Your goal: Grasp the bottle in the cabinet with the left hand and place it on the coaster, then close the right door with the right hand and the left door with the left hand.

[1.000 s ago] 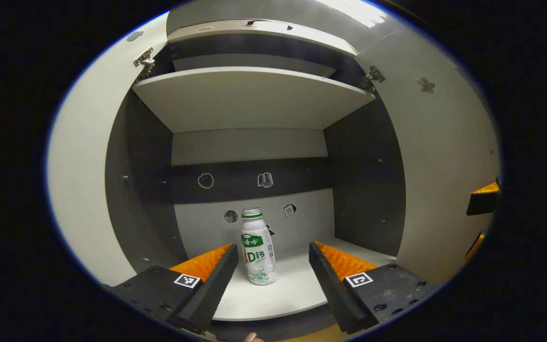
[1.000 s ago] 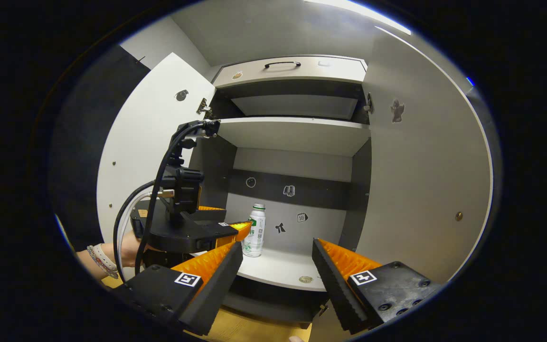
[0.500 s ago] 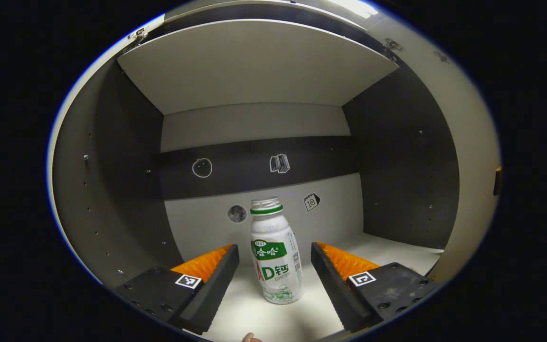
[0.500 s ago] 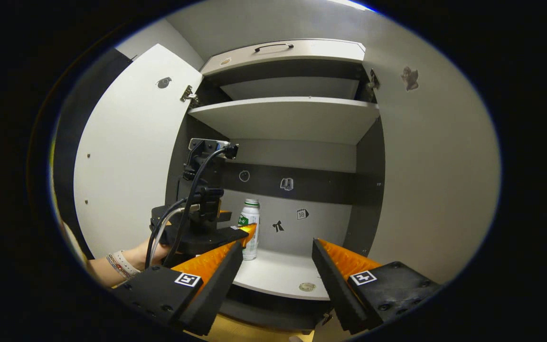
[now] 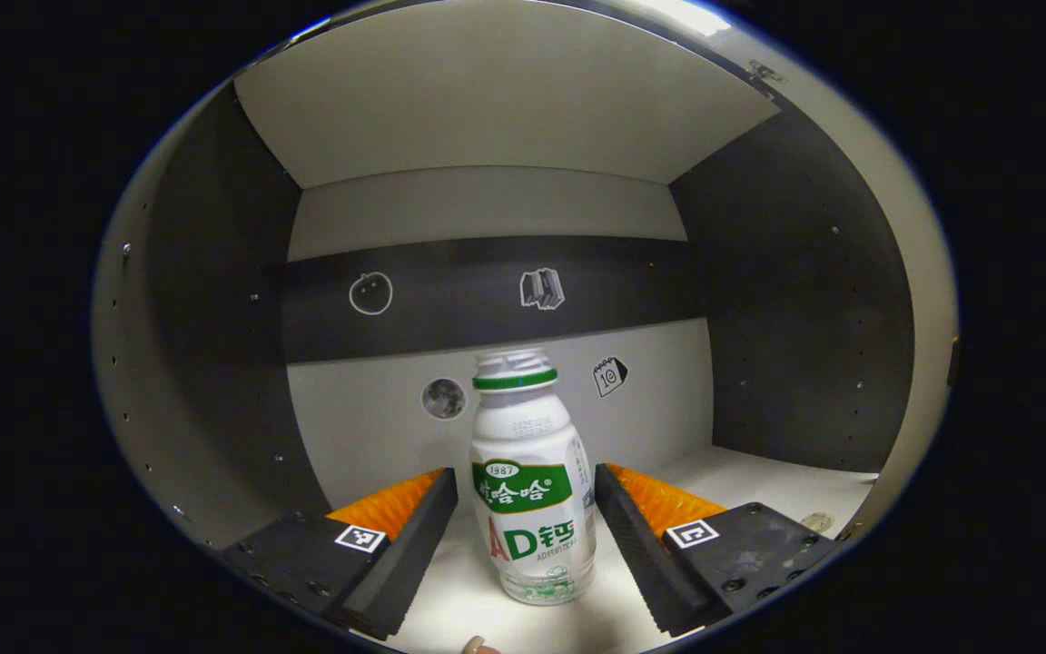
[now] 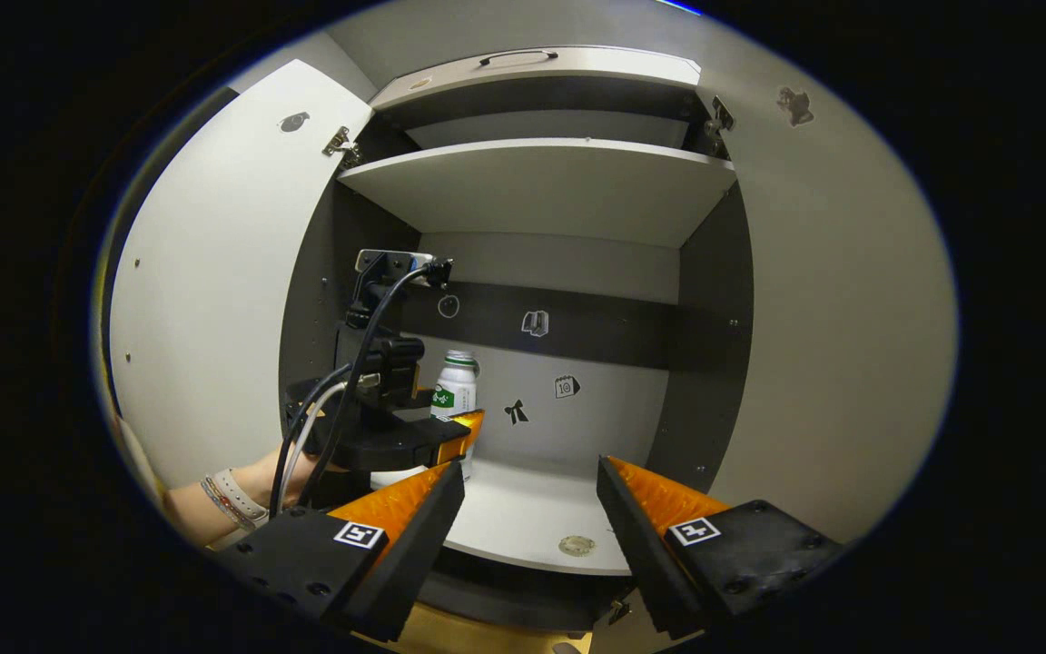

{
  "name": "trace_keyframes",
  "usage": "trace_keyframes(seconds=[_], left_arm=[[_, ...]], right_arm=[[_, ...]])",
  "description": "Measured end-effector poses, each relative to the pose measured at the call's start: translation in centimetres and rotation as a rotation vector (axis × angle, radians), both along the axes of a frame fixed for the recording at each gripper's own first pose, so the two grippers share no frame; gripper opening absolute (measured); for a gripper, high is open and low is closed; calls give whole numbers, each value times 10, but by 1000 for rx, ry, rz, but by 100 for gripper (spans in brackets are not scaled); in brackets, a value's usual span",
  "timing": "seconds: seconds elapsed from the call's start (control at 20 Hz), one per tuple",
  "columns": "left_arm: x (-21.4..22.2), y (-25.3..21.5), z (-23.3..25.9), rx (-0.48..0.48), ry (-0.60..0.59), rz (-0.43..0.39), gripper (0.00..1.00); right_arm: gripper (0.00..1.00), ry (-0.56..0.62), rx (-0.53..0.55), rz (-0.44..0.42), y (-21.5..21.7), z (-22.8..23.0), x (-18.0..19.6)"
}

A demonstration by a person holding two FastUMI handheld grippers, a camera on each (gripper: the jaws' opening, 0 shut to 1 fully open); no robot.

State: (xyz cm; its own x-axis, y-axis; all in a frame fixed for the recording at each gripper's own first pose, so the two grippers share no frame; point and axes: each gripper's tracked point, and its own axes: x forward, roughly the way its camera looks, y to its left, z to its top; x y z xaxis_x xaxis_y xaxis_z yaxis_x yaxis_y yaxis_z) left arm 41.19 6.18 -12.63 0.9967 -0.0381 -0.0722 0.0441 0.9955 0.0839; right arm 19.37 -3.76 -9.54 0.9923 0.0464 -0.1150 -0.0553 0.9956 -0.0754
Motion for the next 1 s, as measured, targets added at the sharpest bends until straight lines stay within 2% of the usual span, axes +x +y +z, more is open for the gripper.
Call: trace_keyframes(seconds=[0.1, 0.2, 0.4, 0.85, 1.0], left_arm=[[3, -4, 1, -10, -10, -10, 95], [2, -6, 1, -45, -11, -32, 83], [-3, -7, 5, -80, -2, -46, 82], [-91, -5, 63, -81, -62, -19, 83], [-122, -8, 74, -110, -72, -19, 83]], right_arm=[[98, 12, 0, -6, -2, -4, 1], [98, 6, 3, -7, -2, -2, 1], [98, -19, 15, -8, -2, 6, -3], [98, -77, 9, 18, 6, 35, -33], [98, -92, 0, 26, 10, 43, -51]])
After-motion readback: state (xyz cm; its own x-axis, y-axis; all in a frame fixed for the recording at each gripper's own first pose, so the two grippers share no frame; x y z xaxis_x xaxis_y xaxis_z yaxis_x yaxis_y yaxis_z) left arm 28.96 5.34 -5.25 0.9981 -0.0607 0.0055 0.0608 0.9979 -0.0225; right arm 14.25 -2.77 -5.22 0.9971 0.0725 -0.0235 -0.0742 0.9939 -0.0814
